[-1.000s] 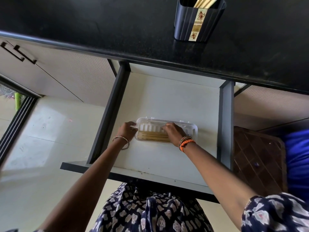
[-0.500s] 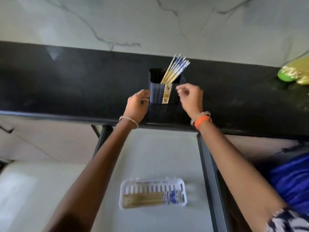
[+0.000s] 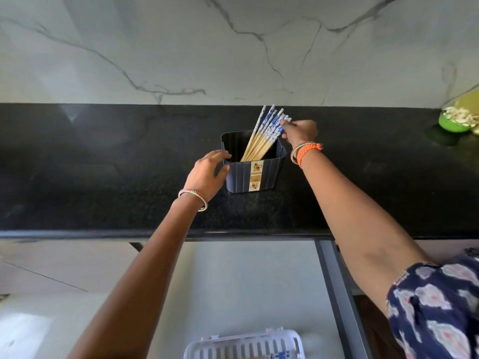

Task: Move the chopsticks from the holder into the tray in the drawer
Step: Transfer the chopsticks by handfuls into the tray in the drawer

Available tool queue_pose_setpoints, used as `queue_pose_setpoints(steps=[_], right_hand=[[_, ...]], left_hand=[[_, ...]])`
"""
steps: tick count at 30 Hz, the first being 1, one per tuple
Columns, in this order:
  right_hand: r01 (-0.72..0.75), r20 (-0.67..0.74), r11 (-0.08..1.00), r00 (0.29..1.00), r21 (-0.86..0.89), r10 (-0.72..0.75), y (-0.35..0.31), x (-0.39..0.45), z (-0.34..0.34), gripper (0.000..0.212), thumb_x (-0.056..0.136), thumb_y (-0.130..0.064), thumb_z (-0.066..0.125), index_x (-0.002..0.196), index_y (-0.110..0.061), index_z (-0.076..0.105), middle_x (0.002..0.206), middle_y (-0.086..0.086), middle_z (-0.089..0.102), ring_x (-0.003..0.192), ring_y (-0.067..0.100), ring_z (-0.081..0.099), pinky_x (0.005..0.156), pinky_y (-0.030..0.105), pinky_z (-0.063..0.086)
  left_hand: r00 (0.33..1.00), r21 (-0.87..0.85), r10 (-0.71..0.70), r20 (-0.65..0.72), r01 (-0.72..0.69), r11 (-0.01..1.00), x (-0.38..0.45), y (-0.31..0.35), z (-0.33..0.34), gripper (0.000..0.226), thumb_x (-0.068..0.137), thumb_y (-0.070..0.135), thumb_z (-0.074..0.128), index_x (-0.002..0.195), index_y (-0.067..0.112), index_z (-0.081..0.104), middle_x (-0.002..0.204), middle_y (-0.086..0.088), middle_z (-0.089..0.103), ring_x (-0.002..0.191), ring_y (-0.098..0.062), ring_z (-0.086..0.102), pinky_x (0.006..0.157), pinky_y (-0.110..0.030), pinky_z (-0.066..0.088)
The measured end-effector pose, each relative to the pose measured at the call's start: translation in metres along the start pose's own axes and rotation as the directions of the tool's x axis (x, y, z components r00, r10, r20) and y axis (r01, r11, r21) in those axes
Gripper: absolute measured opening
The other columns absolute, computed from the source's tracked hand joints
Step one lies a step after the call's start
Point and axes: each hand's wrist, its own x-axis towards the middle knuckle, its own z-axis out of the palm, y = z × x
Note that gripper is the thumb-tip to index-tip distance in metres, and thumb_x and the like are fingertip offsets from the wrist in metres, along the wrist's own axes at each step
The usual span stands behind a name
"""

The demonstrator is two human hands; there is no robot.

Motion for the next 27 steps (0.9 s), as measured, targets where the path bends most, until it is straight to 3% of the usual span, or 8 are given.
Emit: queue_pose_setpoints(steps=[3,6,9,14,18,22,27], right_hand=[[-0.014,0.001,1.0,1.0,0.017,0.014,-0.004,0.0,-0.003,0.027,0.085,-0.014,0.068,0.097,0.01,0.068,0.095,0.024,0.073,0.055,0.012,0.062,0.054,0.021,0.055],[-0.019,-0.005,0.996,1.0,0.082,0.02,-0.012,-0.005,-0.009,0.03,0.088,-0.012,0.064,0.102,0.014,0.064,0.102,0.028,0.07,0.079,0.028,0.072,0.073,0.038,0.061],[-0.004,0.007,0.977,1.0,0.211,0.003,-0.028,-0.01,-0.027,0.027,0.089,-0.008,0.061,0.102,0.016,0.063,0.102,0.031,0.068,0.088,0.032,0.07,0.079,0.038,0.059],[0.053,-0.064,0.896,0.998,0.44,-0.028,-0.069,-0.029,-0.088,0.014,0.09,-0.001,0.058,0.087,0.011,0.064,0.082,0.021,0.064,0.081,0.032,0.068,0.079,0.04,0.059],[0.041,-0.116,0.719,0.992,0.694,0.056,-0.058,-0.083,-0.134,0.023,0.09,-0.003,0.059,0.067,-0.001,0.059,0.071,0.013,0.062,0.071,0.022,0.065,0.067,0.032,0.061],[-0.096,-0.083,0.588,0.96,0.803,0.269,0.014,-0.156,-0.146,0.02,0.089,-0.006,0.063,0.07,-0.003,0.061,0.072,0.012,0.065,0.066,0.016,0.067,0.058,0.024,0.06],[-0.38,0.049,0.514,0.837,0.769,0.545,0.133,-0.247,-0.141,0.022,0.093,-0.002,0.055,0.072,-0.008,0.055,0.072,0.007,0.058,0.065,0.011,0.058,0.062,0.021,0.057]], left_hand=[[1.0,-0.025,-0.02,-0.013,0.02,0.999,-0.002,0.001,0.003,0.033,0.09,0.018,0.052,0.123,0.015,0.055,0.132,-0.006,0.056,0.108,-0.02,0.059,0.086,-0.031,0.051],[0.999,-0.014,-0.035,-0.006,0.035,0.999,0.0,0.005,0.003,0.035,0.091,0.02,0.051,0.125,0.017,0.052,0.128,-0.006,0.058,0.085,-0.015,0.061,0.072,-0.023,0.047],[0.998,-0.011,-0.054,-0.017,0.054,0.998,0.001,0.012,-0.001,0.037,0.09,0.019,0.05,0.127,0.019,0.05,0.127,-0.008,0.059,0.1,-0.021,0.061,0.077,-0.024,0.044],[0.997,-0.081,-0.069,-0.029,0.066,0.995,-0.012,0.037,-0.01,0.039,0.09,0.009,0.047,0.128,0.018,0.049,0.124,-0.012,0.06,0.103,-0.027,0.061,0.085,-0.032,0.05],[0.985,-0.277,-0.134,-0.104,0.101,0.955,-0.05,0.058,-0.011,0.042,0.089,0.0,0.044,0.129,0.013,0.045,0.128,-0.01,0.058,0.11,-0.017,0.057,0.09,-0.026,0.047],[0.899,-0.434,-0.385,-0.209,0.267,0.86,-0.141,0.052,0.015,0.041,0.085,-0.007,0.041,0.12,0.01,0.053,0.124,-0.01,0.06,0.11,-0.017,0.056,0.094,-0.022,0.04],[0.722,-0.38,-0.676,-0.147,0.59,0.712,-0.259,0.013,0.044,0.04,0.08,-0.011,0.04,0.114,0.0,0.059,0.12,-0.021,0.062,0.113,-0.03,0.058,0.091,-0.021,0.039]])
